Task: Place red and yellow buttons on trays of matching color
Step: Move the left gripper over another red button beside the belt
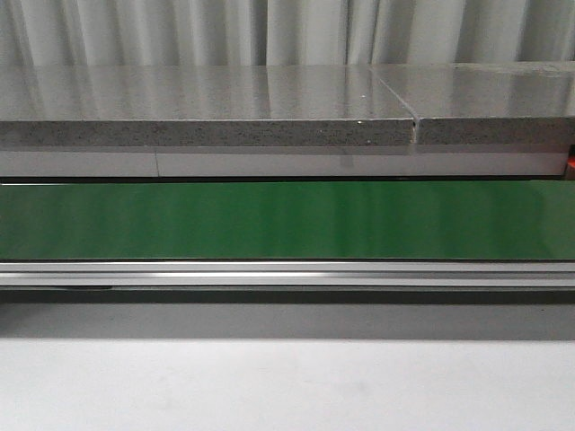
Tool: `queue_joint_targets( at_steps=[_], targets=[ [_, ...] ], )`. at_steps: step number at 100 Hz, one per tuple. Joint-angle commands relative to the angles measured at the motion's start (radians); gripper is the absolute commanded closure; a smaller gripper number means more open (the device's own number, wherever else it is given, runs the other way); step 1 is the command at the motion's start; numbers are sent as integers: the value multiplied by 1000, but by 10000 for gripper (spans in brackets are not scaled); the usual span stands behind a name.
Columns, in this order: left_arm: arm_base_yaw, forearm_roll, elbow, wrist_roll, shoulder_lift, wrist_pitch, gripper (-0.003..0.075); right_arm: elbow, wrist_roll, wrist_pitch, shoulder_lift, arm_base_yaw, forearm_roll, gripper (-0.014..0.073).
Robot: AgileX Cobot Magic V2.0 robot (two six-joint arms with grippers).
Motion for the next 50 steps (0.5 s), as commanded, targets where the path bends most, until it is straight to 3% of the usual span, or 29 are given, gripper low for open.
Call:
queue_joint_targets(
  at_steps=[1,13,23,50],
  targets=[
    [3,-13,-33,-12,-17,-36,80,-24,-11,-72,-2,0,4,662],
    [3,-13,-33,-12,-2,-36,107,-24,-11,-72,-2,0,4,662],
    [3,-13,-33,-12,-2,-38,204,-24,-11,-72,-2,0,4,662],
    [3,-13,-36,-5,-6,-36,650,-24,-11,-72,-2,0,4,662]
  ],
)
